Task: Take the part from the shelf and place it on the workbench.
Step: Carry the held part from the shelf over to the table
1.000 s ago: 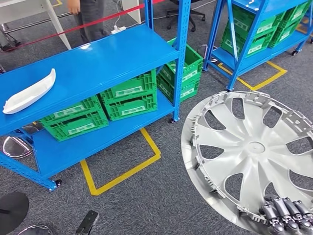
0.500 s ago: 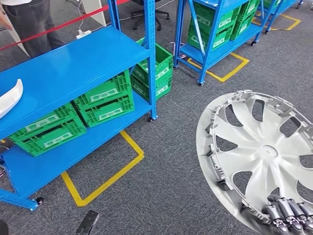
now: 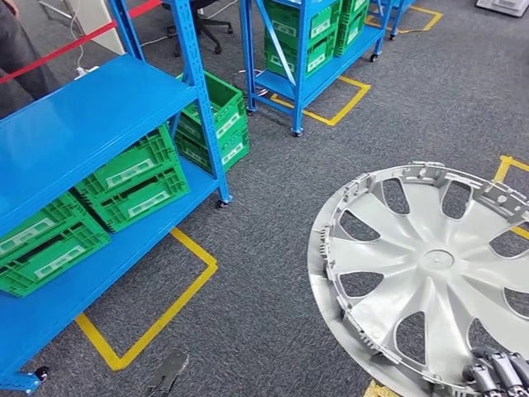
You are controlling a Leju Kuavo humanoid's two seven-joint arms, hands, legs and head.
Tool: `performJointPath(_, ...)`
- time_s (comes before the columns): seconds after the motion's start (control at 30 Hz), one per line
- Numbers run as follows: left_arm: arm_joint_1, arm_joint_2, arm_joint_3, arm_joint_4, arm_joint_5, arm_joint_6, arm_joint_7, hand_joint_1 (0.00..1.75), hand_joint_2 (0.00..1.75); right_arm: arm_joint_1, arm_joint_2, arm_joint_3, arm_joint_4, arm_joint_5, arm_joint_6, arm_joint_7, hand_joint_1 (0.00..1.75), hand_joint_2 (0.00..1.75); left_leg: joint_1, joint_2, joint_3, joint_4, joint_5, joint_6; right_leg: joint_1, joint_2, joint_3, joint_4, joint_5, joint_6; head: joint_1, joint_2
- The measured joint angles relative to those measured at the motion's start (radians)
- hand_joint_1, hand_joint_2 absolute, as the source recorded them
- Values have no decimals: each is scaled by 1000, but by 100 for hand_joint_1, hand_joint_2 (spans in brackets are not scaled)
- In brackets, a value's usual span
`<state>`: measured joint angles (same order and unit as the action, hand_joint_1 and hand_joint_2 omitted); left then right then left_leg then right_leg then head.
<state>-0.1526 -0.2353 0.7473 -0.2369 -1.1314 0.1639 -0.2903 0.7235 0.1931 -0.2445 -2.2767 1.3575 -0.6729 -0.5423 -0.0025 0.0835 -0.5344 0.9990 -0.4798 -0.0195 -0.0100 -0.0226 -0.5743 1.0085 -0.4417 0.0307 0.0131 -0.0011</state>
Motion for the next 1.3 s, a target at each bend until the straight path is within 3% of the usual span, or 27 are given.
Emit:
performJointPath(0.07,3,0,-4,0,1,1,2,0,175,-10,45,-45,0,-31,0,-50,175,175,3,-53,-44,100,-64,-8,-3,21,-5,-1,6,-10,-2,0)
performJointPath(0.13,10,1,-5,0,2,-2,6,0,175,-19,72,-76,0,-38,0,-57,175,175,4,-76,-107,236,-125,-9,-2,46,-12,-1,9,-15,-3,0)
performJointPath(0.17,13,1,-5,0,3,-5,7,0,175,-21,82,-87,0,-39,0,-56,175,175,3,-79,-125,272,-130,-8,-1,60,-14,-1,10,-16,-3,0)
performJointPath(0.2,15,2,-5,0,4,-7,7,0,175,-23,92,-97,0,-39,0,-56,175,175,3,-81,-126,271,-116,-5,0,75,-15,-1,12,-15,-3,0)
performJointPath(0.27,15,2,-7,0,4,-13,7,0,175,-24,107,-114,0,-38,0,-53,175,175,3,-99,-75,163,-45,3,0,103,-15,-1,15,-11,-3,0)
performJointPath(0.3,15,2,-8,0,4,-15,6,0,175,-25,112,-120,0,-38,0,-50,175,175,4,-124,-41,92,-13,9,1,116,-16,0,17,-8,-3,0)
performJointPath(0.33,14,1,-9,0,4,-16,6,0,175,-26,117,-126,0,-39,0,-48,175,175,5,-145,-14,34,6,13,1,127,-20,3,18,-4,-2,0)
performJointPath(0.4,13,1,-12,0,4,-17,5,0,175,-29,124,-138,-1,-44,0,-44,175,175,5,-166,5,-13,12,19,-1,149,-29,3,24,7,-2,0)
performJointPath(0.47,12,-2,-15,0,4,-17,3,0,175,-29,130,-153,-1,-54,0,-42,175,175,5,-146,5,-19,16,27,-6,166,-39,0,31,20,-2,0)
performJointPath(0.53,9,-5,-18,0,6,-16,1,0,175,-29,134,-169,-2,-64,0,-43,175,175,8,-121,6,-25,22,38,-2,127,-59,29,11,30,4,0)
performJointPath(0.6,11,-6,-21,0,8,-15,2,0,175,-37,136,-181,-3,-69,0,-46,175,175,7,-93,7,-27,23,43,1,58,-113,144,-53,38,13,0)
performJointPath(0.67,17,-3,-21,0,14,-17,4,0,175,-44,137,-187,-2,-68,0,-49,175,175,5,-60,7,-26,22,45,-1,30,-170,275,-109,45,16,0)
performJointPath(0.7,19,0,-21,0,20,-19,6,0,175,-45,138,-188,-2,-64,0,-49,175,175,4,-45,8,-26,21,45,-2,27,-176,295,-110,47,16,0)
performJointPath(0.73,20,2,-21,0,25,-22,7,0,175,-45,138,-188,-2,-57,0,-50,175,175,4,-33,9,-26,20,44,-2,24,-164,281,-96,47,16,0)
performJointPath(0.8,20,8,-20,0,36,-30,7,0,175,-50,139,-184,-1,-33,0,-47,175,175,4,-12,14,-26,16,39,-2,-2,-82,144,-38,46,17,0)
performJointPath(0.87,22,17,-20,0,43,-35,3,0,175,-58,140,-175,0,-11,0,-42,175,175,-2,4,19,-23,9,29,1,-34,-10,27,-5,35,16,0)
performJointPath(0.9,24,22,-20,0,48,-37,0,0,175,-63,141,-169,1,-1,0,-40,175,175,-5,11,20,-21,8,24,2,-40,2,8,-3,28,15,0)
performJointPath(0.97,27,32,-14,0,63,-42,-10,0,175,-73,144,-151,6,27,0,-40,175,175,-5,26,22,-21,7,15,4,-21,-3,8,-1,10,15,0)
performJointPath(1.03,29,43,-5,0,80,-51,-24,0,175,-89,148,-131,12,57,0,-41,175,175,-2,1,14,0,-14,3,2,1,-8,6,4,-3,13,0)
performJointPath(1.07,31,48,-1,0,86,-56,-30,0,175,-99,149,-120,16,69,0,-39,175,175,0,-24,-2,37,-39,-1,-1,11,-10,5,6,-9,12,0)
performJointPath(1.13,36,56,8,0,97,-65,-42,0,175,-118,150,-97,26,93,0,-20,175,175,2,-69,-66,172,-108,-5,-2,33,-15,4,10,-16,10,0)
performJointPath(1.2,43,60,17,0,104,-70,-47,0,175,-129,145,-73,35,118,0,26,175,175,2,-80,-122,278,-138,-4,-1,59,-19,4,12,-18,10,0)
performJointPath(1.23,45,61,20,0,106,-71,-47,0,175,-131,139,-61,38,131,0,55,175,175,2,-81,-125,277,-122,-2,-1,73,-19,5,13,-18,10,0)
performJointPath(1.3,46,63,23,0,107,-71,-47,0,175,-133,122,-37,44,156,0,116,175,175,3,-96,-79,171,-48,3,-2,99,-19,5,16,-14,10,0)
